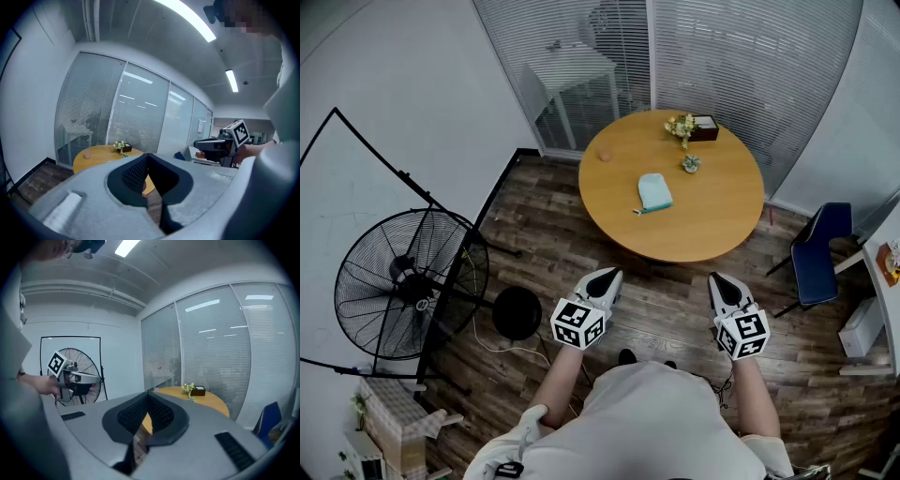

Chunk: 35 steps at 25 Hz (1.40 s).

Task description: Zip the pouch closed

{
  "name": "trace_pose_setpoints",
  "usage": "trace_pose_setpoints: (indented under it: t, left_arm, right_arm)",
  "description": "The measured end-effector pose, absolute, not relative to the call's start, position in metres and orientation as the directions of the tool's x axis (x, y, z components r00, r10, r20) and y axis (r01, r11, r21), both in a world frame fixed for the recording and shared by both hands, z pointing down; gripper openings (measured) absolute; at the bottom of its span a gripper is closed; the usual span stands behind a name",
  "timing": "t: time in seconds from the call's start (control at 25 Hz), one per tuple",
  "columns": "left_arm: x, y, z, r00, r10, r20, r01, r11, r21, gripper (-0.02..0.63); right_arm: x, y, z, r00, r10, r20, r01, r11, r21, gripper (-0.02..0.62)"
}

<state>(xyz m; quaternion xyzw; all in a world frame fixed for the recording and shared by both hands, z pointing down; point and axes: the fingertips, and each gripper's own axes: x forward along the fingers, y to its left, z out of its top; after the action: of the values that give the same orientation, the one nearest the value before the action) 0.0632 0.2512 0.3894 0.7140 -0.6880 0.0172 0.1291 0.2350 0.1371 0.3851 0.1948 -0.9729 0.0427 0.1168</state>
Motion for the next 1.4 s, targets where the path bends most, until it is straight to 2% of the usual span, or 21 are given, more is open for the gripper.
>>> trace_pose_setpoints:
  t: [0.6, 1.04, 1.2, 1.4]
  left_arm:
    - [0.058, 0.250, 0.391, 0.076, -0.977, 0.202, -0.985, -0.043, 0.165, 0.018]
    - [0.037, 0.261, 0.403, 0.121, -0.967, 0.222, -0.983, -0.086, 0.160, 0.021]
    - [0.026, 0.266, 0.408, 0.133, -0.962, 0.237, -0.982, -0.096, 0.164, 0.092]
    - [0.016, 0.271, 0.413, 0.145, -0.960, 0.239, -0.979, -0.104, 0.175, 0.092]
  right_arm:
    - [0.223, 0.144, 0.376, -0.913, -0.359, 0.194, -0.379, 0.922, -0.079, 0.003]
    - [0.202, 0.159, 0.386, -0.893, -0.392, 0.221, -0.414, 0.908, -0.063, 0.016]
    - [0.192, 0.168, 0.391, -0.886, -0.404, 0.226, -0.428, 0.901, -0.068, 0.052]
    - [0.183, 0.174, 0.398, -0.878, -0.416, 0.238, -0.443, 0.893, -0.072, 0.052]
